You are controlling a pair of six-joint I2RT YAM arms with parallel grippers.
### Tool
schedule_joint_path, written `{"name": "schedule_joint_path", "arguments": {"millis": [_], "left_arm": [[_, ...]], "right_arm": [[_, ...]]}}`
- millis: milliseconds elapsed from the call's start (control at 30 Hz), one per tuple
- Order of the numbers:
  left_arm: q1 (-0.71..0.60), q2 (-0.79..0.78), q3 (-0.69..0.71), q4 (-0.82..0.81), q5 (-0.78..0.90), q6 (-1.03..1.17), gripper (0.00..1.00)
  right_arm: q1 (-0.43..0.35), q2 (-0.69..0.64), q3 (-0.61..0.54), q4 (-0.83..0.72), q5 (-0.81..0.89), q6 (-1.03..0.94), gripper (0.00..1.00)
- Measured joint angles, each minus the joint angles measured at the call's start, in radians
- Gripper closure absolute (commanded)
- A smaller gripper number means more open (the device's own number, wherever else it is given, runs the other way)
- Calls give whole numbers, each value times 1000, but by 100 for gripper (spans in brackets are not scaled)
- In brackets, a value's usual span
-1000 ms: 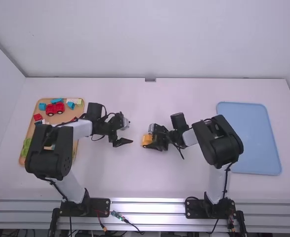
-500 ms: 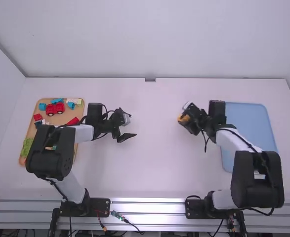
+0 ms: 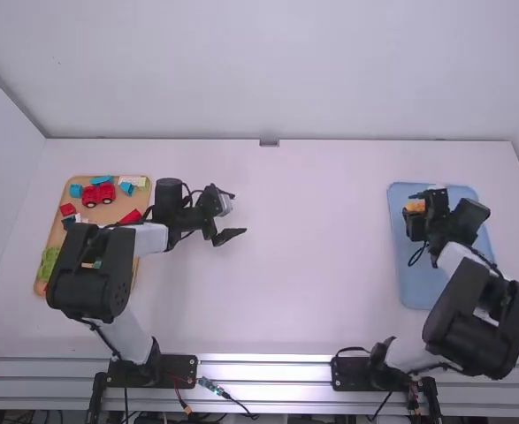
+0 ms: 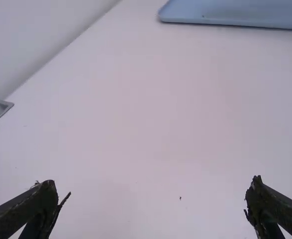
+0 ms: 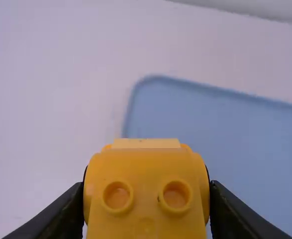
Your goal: Assemble lego blocks to make yellow taxi
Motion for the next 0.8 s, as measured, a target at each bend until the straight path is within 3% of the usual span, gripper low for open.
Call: {"name": "schedule_joint_path", "arguments": {"millis": [100, 167, 200, 267, 433, 567, 800], "left_arm": [[0, 0, 0, 4, 0, -9, 1], [0, 0, 0, 4, 0, -11, 1], [0, 0, 0, 4, 0, -12, 1], [0, 0, 0, 5, 0, -15, 1], [0, 0, 0, 6, -1, -14, 1], [-1, 0, 0, 11, -16, -38, 1], [-59, 0, 4, -21, -182, -167, 1]], "right_arm": [[-48, 80, -29, 79, 1, 41, 65], [-64, 133, -39, 117, 3, 60, 54], [-66, 143, -40, 123, 3, 62, 42], [-67, 171, -40, 126, 4, 75, 1], [-57, 175, -40, 136, 5, 107, 1], [-37, 124, -41, 58, 10, 123, 0], [56, -145, -34, -163, 105, 171, 1]]}}
